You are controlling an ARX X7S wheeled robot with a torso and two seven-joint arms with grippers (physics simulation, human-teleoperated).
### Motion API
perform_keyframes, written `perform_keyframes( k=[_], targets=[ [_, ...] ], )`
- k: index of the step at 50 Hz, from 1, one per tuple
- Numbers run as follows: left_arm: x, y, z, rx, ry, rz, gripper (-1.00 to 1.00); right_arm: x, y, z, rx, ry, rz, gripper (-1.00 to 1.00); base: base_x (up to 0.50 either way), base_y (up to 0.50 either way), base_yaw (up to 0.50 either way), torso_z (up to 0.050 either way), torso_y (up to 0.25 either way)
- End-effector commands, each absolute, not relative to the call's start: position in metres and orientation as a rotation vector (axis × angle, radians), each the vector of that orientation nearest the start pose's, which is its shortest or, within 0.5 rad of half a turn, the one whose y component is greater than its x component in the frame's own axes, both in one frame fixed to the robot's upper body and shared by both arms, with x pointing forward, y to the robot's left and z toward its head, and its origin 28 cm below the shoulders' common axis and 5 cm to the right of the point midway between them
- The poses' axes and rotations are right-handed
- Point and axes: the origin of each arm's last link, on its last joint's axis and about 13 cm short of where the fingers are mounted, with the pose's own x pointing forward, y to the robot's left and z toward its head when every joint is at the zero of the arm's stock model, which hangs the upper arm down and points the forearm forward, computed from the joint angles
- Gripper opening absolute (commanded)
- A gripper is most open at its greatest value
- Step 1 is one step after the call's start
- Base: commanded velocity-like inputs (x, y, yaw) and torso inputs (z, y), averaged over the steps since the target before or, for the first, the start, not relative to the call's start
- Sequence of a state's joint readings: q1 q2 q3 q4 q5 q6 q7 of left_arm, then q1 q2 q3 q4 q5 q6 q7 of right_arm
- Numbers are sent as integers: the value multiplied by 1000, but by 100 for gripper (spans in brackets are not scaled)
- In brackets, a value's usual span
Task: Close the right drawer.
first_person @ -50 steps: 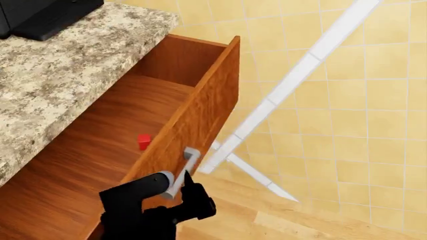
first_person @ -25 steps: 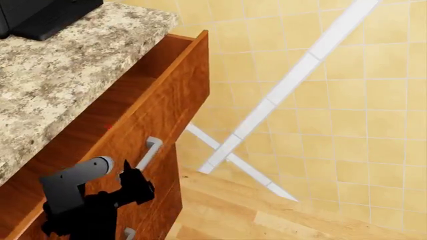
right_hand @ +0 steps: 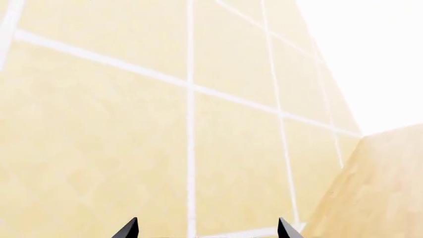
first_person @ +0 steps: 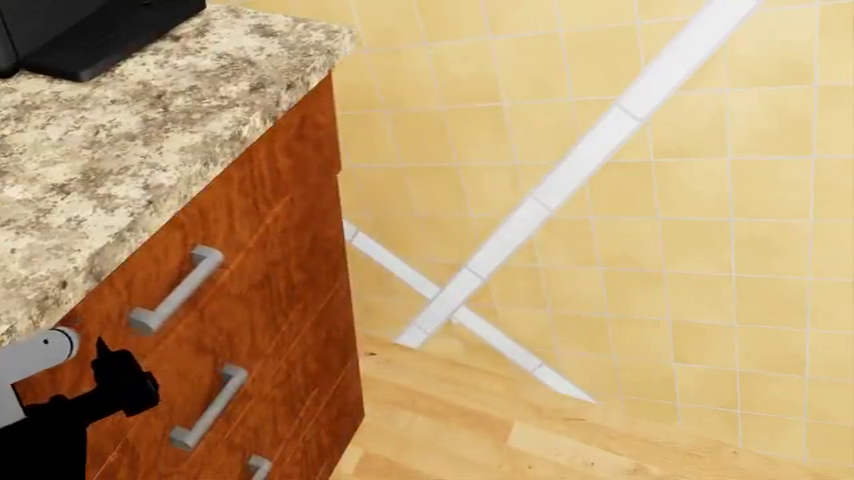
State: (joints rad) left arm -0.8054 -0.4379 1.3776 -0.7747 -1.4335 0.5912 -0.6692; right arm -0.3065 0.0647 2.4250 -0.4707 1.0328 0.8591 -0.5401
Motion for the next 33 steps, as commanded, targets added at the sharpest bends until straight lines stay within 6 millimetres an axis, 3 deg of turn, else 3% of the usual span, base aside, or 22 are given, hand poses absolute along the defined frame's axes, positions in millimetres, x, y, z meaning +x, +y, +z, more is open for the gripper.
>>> perform_keyframes(
  k=[1,8,9,12,18,21,24,27,33],
  targets=[
    [322,292,34,-265,110,618,100,-148,-264,136,244,-589,-1104,100,0,0,0,0,0],
    [319,309,49,-233,76,654,100,-151,-261,136,244,-593,-1096,100,0,0,0,0,0],
    [315,318,56,-243,60,679,100,-148,-261,136,247,-595,-1094,100,0,0,0,0,0],
    [311,321,73,-142,12,650,100,-145,-259,135,254,-594,-1080,100,0,0,0,0,0],
    [304,322,101,-222,-33,683,100,-146,-260,136,266,-601,-1071,100,0,0,4,0,4],
    [292,343,133,-252,-82,788,100,-149,-261,135,282,-608,-1067,100,0,0,8,0,8],
    [268,371,150,-252,-129,891,100,-149,-261,134,292,-612,-1063,100,0,0,11,6,11],
    [240,398,152,-222,-139,964,100,-144,-259,134,299,-612,-1045,100,3,1,13,0,11],
    [218,422,137,-222,-126,1058,100,-140,-257,133,290,-603,-1034,100,4,1,13,5,9]
  ],
)
